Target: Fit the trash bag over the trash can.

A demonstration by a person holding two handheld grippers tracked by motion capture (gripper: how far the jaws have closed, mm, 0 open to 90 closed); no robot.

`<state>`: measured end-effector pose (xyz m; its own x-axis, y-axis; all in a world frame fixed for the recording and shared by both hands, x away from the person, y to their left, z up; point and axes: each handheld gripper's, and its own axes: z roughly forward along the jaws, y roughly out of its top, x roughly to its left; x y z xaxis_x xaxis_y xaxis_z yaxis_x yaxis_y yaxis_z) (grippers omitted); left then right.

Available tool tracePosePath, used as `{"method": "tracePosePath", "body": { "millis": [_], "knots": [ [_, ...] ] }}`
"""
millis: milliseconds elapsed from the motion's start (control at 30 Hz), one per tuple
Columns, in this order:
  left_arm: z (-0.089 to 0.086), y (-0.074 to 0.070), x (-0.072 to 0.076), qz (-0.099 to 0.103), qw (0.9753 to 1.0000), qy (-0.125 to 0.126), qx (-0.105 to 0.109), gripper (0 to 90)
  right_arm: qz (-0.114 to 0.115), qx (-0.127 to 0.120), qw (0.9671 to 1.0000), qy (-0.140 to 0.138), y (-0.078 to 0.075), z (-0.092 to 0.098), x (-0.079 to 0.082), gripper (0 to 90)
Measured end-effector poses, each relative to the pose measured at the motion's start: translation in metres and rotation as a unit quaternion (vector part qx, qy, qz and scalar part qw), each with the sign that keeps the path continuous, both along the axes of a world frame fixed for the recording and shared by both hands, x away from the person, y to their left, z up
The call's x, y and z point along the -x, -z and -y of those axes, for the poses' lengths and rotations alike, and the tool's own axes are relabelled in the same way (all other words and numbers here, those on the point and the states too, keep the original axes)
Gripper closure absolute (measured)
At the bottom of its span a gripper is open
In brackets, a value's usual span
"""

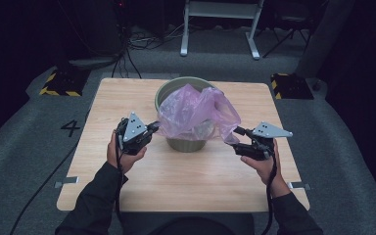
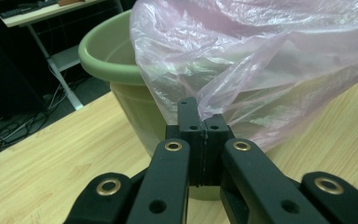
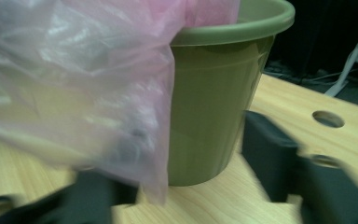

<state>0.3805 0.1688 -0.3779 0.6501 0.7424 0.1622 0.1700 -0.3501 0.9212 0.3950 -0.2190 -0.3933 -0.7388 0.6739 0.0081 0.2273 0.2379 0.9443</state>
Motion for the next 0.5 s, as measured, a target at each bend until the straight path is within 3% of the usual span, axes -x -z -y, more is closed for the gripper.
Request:
{"method": "tracePosePath", "body": {
  "millis": [67, 167, 233, 367, 433, 500],
  "knots": [
    [0.0, 0.001, 0.001, 0.001, 1.0, 0.002, -0.001, 89.8, 0.011, 0.002, 0.9999, 0.0, -0.002, 0.001, 0.005, 27.2],
    [0.001, 0.001, 0.003, 0.007, 1.0, 0.002, -0.005, 89.8, 0.038, 0.012, 0.9992, -0.007, -0.009, 0.005, 0.018, 20.7],
    [0.003, 0.001, 0.004, 0.009, 0.9999, 0.003, -0.009, 89.8, 0.061, 0.021, 0.9979, -0.005, -0.018, 0.006, 0.03, 19.3],
    [0.006, 0.001, 0.005, 0.01, 0.9998, 0.005, -0.015, 89.8, 0.092, 0.015, 0.9955, -0.015, -0.036, 0.004, 0.05, 18.8],
    [0.007, 0.001, 0.003, 0.009, 0.9998, 0.005, -0.019, 89.8, 0.101, 0.009, 0.9946, -0.025, -0.045, 0.001, 0.056, 19.4],
    [0.008, 0.001, 0.002, 0.009, 0.9998, 0.004, -0.016, 89.7, 0.109, 0.01, 0.9939, -0.015, -0.058, -0.004, 0.058, 20.7]
  ]
}}
